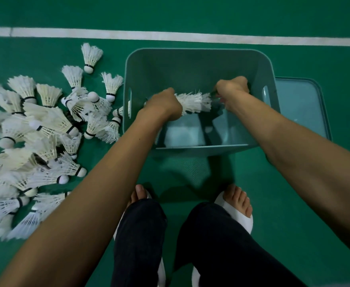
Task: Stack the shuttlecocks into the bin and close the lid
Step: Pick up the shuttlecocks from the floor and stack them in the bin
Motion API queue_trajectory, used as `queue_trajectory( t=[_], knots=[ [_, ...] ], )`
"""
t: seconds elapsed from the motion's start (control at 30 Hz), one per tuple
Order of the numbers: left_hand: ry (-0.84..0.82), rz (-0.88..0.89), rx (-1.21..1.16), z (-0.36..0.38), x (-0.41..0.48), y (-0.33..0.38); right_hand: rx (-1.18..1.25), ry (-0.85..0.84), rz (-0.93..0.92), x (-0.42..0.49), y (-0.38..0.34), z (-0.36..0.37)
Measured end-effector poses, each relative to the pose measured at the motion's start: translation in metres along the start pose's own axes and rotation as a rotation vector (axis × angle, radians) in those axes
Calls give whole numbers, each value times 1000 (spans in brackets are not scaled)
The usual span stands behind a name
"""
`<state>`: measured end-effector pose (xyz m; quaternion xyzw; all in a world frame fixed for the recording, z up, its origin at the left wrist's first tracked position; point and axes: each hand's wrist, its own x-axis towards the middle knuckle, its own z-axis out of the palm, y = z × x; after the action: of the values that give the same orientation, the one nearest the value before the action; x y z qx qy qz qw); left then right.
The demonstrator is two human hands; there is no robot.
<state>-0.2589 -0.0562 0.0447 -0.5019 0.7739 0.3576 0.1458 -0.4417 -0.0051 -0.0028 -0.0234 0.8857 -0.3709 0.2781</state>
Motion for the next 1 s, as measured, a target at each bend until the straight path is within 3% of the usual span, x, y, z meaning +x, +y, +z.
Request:
queue_trajectory(
  t=[0.13, 0.3, 0.4, 0.5, 0.6, 0.7, 0.77, 0.87, 1.0],
  knots=[
    [193, 140, -141, -28, -36, -4, -96, 12, -235, -44, -14, -18],
    [497, 282, -438, -45, -91, -53, 90, -234, -486, -141, -37, -8],
    [647, 188, -513, -37, -111, -106, 115, -379, -649, -209, -43, 11],
    [728, -81, -458, -19, -117, -164, 86, -595, -719, -260, -32, 40],
    [714, -274, -405, -2, -117, -210, -19, -873, -629, -286, -5, 72],
    [688, -462, -295, 10, -116, -225, -215, -1008, -494, -283, 30, 101],
    [619, -550, -224, 18, -113, -225, -229, -1046, -371, -274, 46, 116],
    [572, -502, -254, 34, -98, -232, -18, -1059, -163, -261, 54, 137],
    [751, -438, -289, 49, -83, -229, 218, -923, 10, -245, 50, 165]
  ],
)
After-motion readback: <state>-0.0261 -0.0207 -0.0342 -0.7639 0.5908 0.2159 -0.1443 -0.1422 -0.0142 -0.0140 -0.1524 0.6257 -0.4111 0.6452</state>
